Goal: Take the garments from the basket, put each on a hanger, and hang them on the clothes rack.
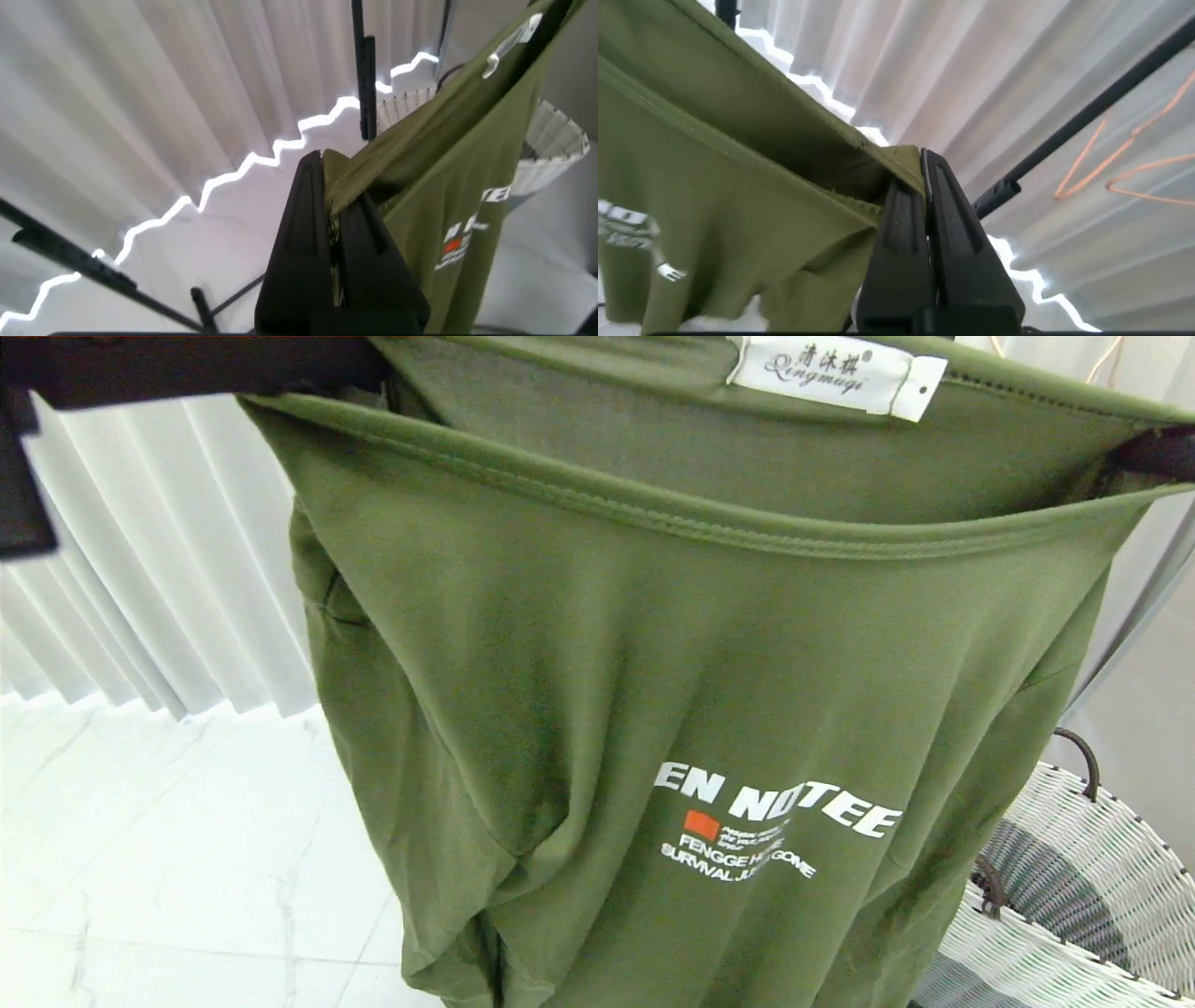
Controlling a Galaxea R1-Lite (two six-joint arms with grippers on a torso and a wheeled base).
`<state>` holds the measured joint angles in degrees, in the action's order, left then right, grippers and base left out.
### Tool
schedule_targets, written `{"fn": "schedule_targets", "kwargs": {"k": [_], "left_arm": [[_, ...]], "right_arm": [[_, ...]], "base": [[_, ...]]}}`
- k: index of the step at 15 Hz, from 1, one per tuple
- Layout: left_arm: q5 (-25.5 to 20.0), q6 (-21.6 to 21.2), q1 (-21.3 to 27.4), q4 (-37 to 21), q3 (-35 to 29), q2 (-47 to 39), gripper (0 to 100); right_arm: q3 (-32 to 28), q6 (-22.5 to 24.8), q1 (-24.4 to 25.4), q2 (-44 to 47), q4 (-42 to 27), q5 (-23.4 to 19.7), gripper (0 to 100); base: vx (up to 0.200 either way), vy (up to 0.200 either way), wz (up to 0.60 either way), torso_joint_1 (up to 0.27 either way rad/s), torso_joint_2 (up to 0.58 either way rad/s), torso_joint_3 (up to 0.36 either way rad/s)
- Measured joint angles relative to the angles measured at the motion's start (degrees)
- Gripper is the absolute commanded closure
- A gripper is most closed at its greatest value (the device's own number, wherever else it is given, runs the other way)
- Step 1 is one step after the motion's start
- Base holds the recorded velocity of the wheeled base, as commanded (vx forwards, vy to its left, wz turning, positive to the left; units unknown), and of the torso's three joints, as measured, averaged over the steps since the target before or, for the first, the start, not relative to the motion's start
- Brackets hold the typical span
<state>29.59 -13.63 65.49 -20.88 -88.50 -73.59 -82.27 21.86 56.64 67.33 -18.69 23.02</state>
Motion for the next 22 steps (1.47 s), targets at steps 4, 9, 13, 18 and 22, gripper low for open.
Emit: {"fn": "schedule_targets", "kwargs": {"k": [4, 9, 13, 18, 22], "left_arm": [[-0.1, -2.8, -2.1, 1.5, 2.6, -0.1, 100], [-0.1, -3.4, -2.7, 1.5, 2.8, 0.1, 100], [-0.1, -3.4, -3.0, 1.5, 2.7, 0.1, 100], [-0.1, -3.5, -3.0, 1.5, 2.7, 0.1, 100], [0.2, -3.5, -4.0, 1.5, 2.7, 0.2, 100]], "right_arm": [[-0.4, 0.0, 0.0, -0.7, 0.1, 1.9, 100], [0.7, 0.0, 0.0, -1.8, 0.2, 3.5, 100], [0.6, 0.1, 0.0, -2.1, 0.4, 3.7, 100], [0.5, 0.4, 0.0, -2.5, 0.4, 3.7, 0], [0.9, 0.5, 0.0, -3.0, 0.3, 3.9, 0]], "base": [[0.000, 0.000, 0.00, 0.000, 0.00, 0.000], [0.000, 0.000, 0.00, 0.000, 0.00, 0.000], [0.000, 0.000, 0.00, 0.000, 0.00, 0.000], [0.000, 0.000, 0.00, 0.000, 0.00, 0.000], [0.000, 0.000, 0.00, 0.000, 0.00, 0.000]]}}
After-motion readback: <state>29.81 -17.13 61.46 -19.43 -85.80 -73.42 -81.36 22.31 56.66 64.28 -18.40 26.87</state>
